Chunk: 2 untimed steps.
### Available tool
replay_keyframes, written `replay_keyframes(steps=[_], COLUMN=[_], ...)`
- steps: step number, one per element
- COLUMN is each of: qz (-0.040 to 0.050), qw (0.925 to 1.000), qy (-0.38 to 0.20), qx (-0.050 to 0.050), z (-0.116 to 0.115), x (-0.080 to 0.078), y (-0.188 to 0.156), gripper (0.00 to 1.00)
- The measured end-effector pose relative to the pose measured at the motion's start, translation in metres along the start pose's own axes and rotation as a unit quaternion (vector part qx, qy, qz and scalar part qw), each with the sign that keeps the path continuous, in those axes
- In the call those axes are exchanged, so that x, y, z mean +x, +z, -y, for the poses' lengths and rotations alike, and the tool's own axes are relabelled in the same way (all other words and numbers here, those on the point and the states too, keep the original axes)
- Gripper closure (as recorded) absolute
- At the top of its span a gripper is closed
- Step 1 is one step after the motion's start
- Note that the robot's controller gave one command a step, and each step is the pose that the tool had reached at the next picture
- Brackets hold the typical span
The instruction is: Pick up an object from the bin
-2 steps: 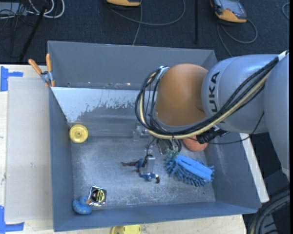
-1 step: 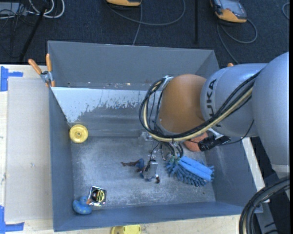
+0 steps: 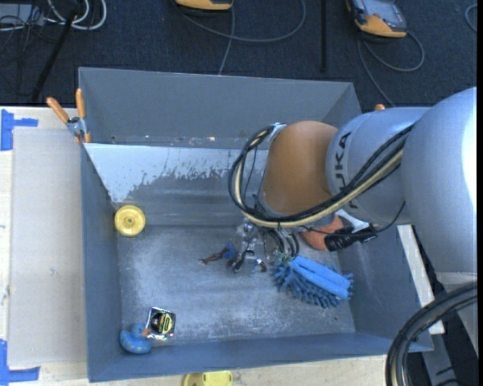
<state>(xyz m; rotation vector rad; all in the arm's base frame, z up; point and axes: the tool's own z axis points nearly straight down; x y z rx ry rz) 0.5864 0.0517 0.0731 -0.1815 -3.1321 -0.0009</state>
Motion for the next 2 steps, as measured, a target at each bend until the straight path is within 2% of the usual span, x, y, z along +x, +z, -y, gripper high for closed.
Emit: replay_keyframes(steps=[1, 2], qz=[0.0000, 0.0024], qw=[1.0000, 1.0000], qy=[0.000, -0.001], qx=[0.000, 0.000], z=[0.000, 0.009], x=[0.000, 0.011], y=[0.000, -0.127], gripper=[1.00, 1.00])
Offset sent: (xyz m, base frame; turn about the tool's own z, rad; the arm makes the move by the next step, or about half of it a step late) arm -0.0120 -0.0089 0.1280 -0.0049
